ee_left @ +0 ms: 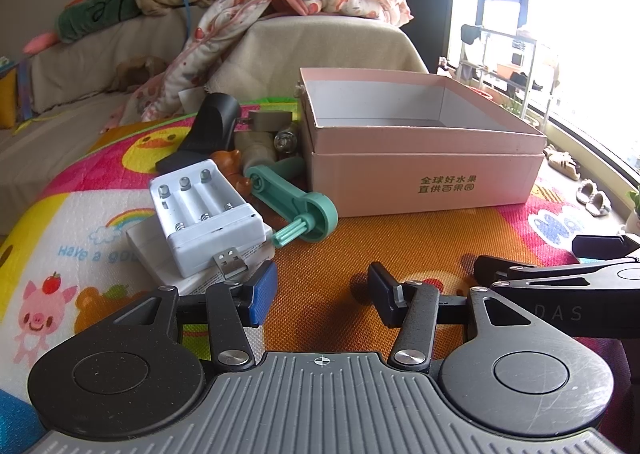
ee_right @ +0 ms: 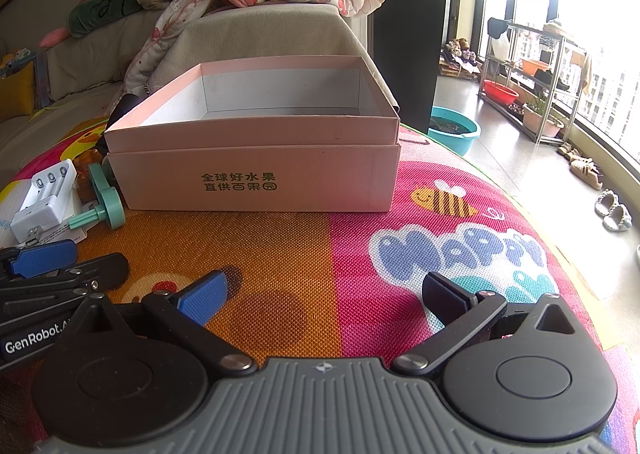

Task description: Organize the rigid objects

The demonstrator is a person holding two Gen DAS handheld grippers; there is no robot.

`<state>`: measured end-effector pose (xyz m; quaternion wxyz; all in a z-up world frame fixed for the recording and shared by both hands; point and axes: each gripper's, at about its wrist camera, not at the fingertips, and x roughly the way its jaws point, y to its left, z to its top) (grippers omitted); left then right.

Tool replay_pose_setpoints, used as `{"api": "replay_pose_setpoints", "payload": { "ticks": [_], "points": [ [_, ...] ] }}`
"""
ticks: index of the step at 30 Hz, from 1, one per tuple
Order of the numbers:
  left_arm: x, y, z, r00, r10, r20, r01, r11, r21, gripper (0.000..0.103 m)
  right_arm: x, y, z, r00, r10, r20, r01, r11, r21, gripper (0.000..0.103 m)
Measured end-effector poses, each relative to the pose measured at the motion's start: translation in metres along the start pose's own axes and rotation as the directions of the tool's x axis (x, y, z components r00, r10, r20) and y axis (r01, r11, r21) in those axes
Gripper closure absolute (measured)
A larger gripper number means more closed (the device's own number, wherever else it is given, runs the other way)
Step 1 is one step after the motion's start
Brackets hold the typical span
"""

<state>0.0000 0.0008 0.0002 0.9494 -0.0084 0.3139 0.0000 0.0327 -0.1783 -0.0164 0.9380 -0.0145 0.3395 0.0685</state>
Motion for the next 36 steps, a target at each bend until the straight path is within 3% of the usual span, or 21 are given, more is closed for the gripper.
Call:
{"api": "replay_pose_setpoints", "payload": {
  "ticks": [18, 23, 28, 30, 32, 34, 36],
  "points": [
    [-0.003, 0.001, 0.001, 1.000, -0.021, 0.006, 0.021, 0.999, -0.025, 0.051, 0.000, -0.001, 0.001, 1.000, 0.003, 0.000, -0.003, 1.000, 0.002, 0.000],
    [-0.025, 0.025, -0.001, 0.998, -0.055, 0.033, 0.058, 0.995, -0.080, 0.053, 0.002, -0.005, 0.004, 1.000, 0.026, -0.018, -0.026, 1.000, -0.012, 0.000],
    [-0.065, 0.053, 0.018, 0.988, 0.027, 0.149, -0.010, 0.993, -0.118, 0.053, 0.007, -0.006, 0.012, 0.997, 0.039, -0.074, -0.041, 0.999, -0.036, 0.000],
    [-0.069, 0.068, 0.032, 0.990, 0.045, 0.136, -0.024, 0.988, -0.153, 0.054, 0.009, -0.006, 0.014, 0.996, 0.042, -0.080, -0.045, 0.998, -0.039, 0.000],
    [-0.073, 0.079, 0.042, 0.991, 0.012, 0.131, 0.011, 0.985, -0.173, 0.053, 0.009, -0.006, 0.015, 0.995, 0.047, -0.082, -0.050, 0.998, -0.041, 0.000],
    [-0.076, 0.085, 0.049, 0.987, 0.011, 0.162, 0.007, 0.994, -0.111, 0.053, 0.009, -0.006, 0.015, 0.995, 0.049, -0.082, -0.052, 0.998, -0.039, 0.000],
    [-0.070, 0.086, 0.053, 0.986, 0.057, 0.158, -0.058, 0.998, 0.001, 0.053, 0.009, -0.006, 0.015, 0.996, 0.051, -0.080, -0.054, 0.998, -0.036, 0.000]
  ]
}}
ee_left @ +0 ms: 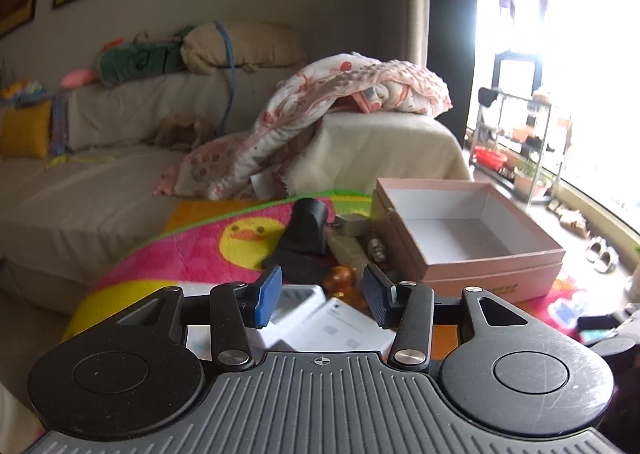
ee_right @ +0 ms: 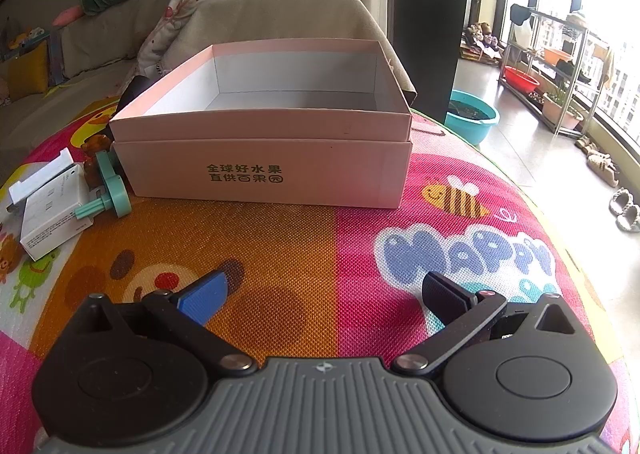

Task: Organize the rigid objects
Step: 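Move the left tool toward the white battery charger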

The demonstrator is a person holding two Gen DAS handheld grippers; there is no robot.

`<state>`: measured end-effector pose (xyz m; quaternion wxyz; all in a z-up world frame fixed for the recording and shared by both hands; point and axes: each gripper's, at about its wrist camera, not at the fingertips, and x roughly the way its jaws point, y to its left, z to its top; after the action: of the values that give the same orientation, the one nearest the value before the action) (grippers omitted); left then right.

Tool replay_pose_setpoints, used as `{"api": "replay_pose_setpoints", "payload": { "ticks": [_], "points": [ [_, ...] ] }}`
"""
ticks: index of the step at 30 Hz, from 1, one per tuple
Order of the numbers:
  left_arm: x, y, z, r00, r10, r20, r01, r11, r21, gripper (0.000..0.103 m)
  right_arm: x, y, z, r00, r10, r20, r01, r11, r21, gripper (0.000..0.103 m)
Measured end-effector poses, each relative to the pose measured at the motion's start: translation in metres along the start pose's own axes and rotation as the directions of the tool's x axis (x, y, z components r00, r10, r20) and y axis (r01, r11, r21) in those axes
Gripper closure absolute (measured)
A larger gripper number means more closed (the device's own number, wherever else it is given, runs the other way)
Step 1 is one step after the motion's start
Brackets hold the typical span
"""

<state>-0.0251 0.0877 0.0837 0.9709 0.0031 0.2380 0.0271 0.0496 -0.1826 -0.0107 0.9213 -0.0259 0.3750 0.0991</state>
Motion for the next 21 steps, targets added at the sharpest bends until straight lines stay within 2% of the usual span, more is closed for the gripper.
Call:
{"api": "replay_pose_setpoints", "payload": {
  "ticks": [1, 3, 7, 12, 15, 18, 21],
  "points": [
    [0.006, 0.002, 0.000, 1.000, 0.000, -0.024, 0.001, 0.999, 0.042, 0.053, 0.000, -0.001, 0.000, 1.000, 0.002, 0.001, -0.002, 1.000, 0.001, 0.000],
    [0.017, 0.012, -0.001, 0.997, -0.017, -0.069, 0.020, 0.998, 0.052, 0.053, -0.001, -0.002, -0.001, 1.000, 0.005, 0.003, -0.005, 1.000, 0.001, 0.000],
    [0.037, 0.031, -0.008, 0.993, -0.032, -0.115, 0.046, 0.991, 0.123, 0.053, -0.002, -0.002, -0.002, 1.000, 0.007, 0.007, -0.007, 1.000, 0.002, 0.000],
    [0.062, 0.049, -0.017, 0.971, -0.077, -0.227, 0.131, 0.963, 0.233, 0.053, -0.003, -0.002, -0.002, 1.000, 0.005, 0.009, -0.005, 1.000, -0.002, 0.000],
    [0.054, 0.048, -0.022, 0.971, -0.094, -0.218, 0.151, 0.953, 0.263, 0.053, -0.003, -0.001, -0.002, 1.000, 0.004, 0.010, -0.004, 1.000, -0.002, 0.000],
    [0.051, 0.042, -0.025, 0.968, -0.131, -0.214, 0.183, 0.952, 0.246, 0.053, -0.003, -0.001, -0.002, 1.000, 0.003, 0.011, -0.003, 1.000, -0.002, 0.000],
    [0.054, 0.034, -0.028, 0.954, -0.205, -0.220, 0.253, 0.943, 0.218, 0.053, -0.003, -0.001, -0.002, 1.000, 0.002, 0.011, -0.002, 1.000, -0.002, 0.000]
  ]
}}
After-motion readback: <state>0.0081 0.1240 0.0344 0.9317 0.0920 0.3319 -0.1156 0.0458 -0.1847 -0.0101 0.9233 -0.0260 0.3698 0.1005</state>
